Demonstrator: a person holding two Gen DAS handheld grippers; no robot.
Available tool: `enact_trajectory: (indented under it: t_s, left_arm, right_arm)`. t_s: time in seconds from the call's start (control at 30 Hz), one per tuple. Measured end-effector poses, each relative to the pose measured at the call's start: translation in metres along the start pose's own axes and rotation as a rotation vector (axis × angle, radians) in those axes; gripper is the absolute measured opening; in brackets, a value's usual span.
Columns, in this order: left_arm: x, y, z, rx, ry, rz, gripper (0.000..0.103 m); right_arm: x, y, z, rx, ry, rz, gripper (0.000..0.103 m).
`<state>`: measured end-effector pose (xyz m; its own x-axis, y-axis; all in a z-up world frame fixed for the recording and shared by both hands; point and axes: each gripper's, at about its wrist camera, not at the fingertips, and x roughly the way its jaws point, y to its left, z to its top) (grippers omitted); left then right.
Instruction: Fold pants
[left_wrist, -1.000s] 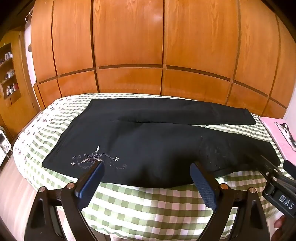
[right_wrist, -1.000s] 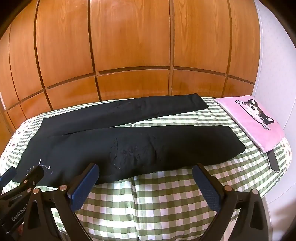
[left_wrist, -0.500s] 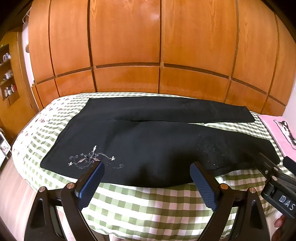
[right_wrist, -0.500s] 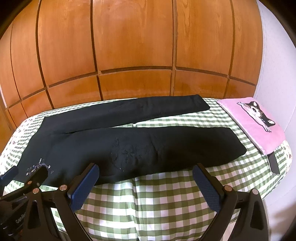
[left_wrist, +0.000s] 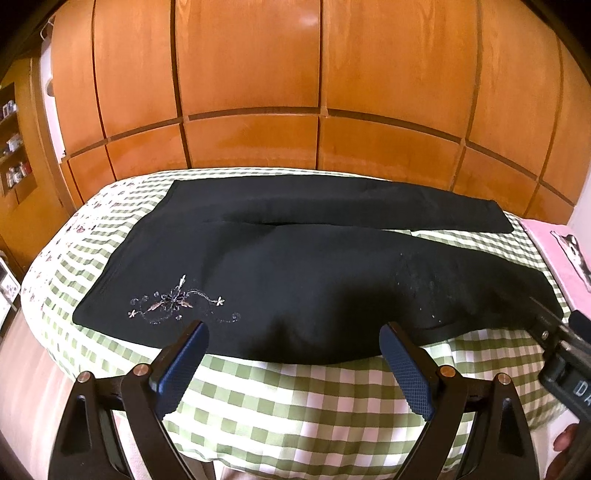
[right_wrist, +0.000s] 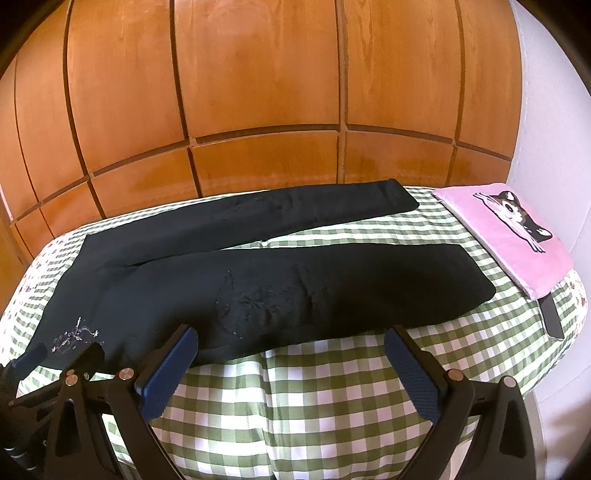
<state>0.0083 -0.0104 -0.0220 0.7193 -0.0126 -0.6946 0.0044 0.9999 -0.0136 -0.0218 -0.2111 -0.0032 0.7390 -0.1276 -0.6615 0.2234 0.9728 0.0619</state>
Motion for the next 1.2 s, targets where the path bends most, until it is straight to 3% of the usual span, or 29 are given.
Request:
enact_trajectory:
  t_s: [1.2]
  left_arm:
    - [0.0014,-0.0012,0.0022,0.013,-0.004,0.005,0.094]
  right_arm:
    - [0.007,0.0042,-0.0013,-0.02,0.011,0.003,0.103]
